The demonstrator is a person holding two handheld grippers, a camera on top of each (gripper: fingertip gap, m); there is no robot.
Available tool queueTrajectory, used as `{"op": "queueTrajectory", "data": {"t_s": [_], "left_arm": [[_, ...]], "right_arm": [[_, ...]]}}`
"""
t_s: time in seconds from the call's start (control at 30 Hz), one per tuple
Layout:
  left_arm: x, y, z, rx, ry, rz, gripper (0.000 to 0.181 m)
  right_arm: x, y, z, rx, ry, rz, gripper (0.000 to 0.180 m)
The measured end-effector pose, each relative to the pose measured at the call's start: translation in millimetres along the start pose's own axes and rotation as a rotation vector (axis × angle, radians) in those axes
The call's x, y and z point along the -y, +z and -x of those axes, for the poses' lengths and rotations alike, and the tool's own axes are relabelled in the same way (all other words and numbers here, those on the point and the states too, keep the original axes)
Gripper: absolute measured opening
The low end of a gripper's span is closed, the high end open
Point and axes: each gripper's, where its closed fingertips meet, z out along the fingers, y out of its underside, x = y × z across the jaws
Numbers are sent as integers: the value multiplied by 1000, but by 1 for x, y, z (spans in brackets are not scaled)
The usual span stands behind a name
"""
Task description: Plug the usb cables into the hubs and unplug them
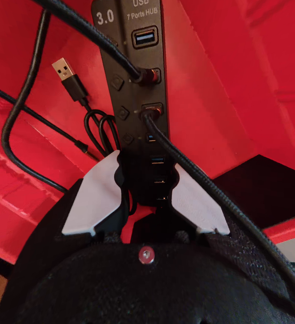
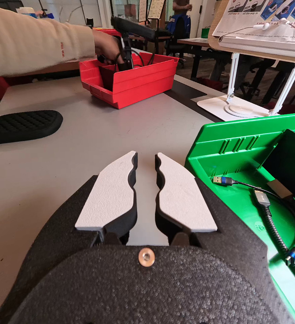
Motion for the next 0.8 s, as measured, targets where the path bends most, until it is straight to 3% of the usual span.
{"op": "queueTrajectory", "data": {"t_s": [0.03,0.27,0.43,0.63,0.8], "left_arm": [[3,-6,1,1,6,-26,50],[26,-82,12,79,59,-291,51],[40,-164,10,121,91,-560,51],[33,-243,-15,161,183,-760,50],[25,-277,-32,204,250,-852,50]], "right_arm": [[0,0,0,-1,2,-1,18],[2,-1,-1,1,10,-21,18],[4,-1,1,6,6,-36,18],[6,2,2,14,17,-51,18],[5,7,6,19,23,-42,19]]}}
